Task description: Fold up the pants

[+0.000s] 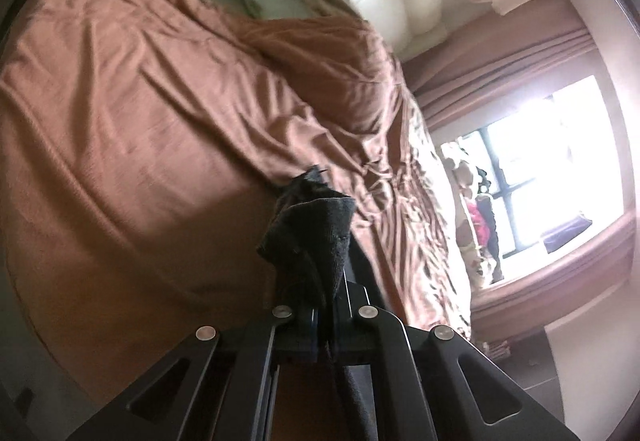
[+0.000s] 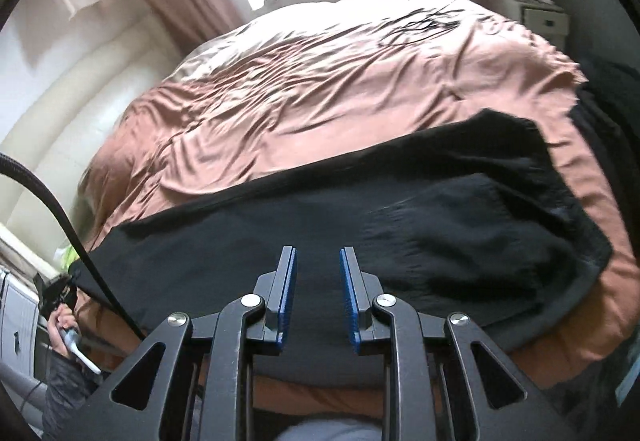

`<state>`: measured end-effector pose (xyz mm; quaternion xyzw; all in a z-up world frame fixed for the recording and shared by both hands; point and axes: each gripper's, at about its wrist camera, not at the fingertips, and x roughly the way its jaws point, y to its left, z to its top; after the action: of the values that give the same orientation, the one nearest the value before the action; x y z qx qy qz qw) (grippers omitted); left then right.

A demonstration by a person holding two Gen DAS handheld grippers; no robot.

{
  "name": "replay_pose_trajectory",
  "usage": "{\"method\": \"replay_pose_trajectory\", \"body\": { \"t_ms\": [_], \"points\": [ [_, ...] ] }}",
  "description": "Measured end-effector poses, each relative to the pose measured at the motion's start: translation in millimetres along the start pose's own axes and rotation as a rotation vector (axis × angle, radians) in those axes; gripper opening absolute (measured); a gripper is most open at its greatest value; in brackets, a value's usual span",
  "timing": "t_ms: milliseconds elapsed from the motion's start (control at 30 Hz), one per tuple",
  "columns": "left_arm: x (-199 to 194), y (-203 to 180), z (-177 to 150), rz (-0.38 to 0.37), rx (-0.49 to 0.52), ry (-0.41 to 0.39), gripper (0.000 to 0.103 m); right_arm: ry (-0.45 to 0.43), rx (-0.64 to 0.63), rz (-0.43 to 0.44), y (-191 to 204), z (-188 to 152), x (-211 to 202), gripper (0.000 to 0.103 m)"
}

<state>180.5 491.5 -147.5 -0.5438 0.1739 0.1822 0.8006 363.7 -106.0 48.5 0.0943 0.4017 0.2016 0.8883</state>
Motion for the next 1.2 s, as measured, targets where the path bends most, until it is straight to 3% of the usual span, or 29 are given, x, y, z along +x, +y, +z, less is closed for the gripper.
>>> {"method": "replay_pose_trajectory", "body": {
  "t_ms": [533, 900, 1200],
  "points": [
    [-13, -66, 17, -0.092, 0.045, -0.005, 0.004, 0.155, -0.125, 0.106, 87, -5, 112, 0.019],
    [-19, -89, 22, -0.121, 0.066, -0.006, 0.004, 0.3, -0.247, 0.126, 143, -37, 190, 0.018],
    [-18, -100, 21, -0.138, 0.085, 0.004, 0.004, 0.413, -0.261, 0.085, 153, -62, 220, 0.015]
  ]
}}
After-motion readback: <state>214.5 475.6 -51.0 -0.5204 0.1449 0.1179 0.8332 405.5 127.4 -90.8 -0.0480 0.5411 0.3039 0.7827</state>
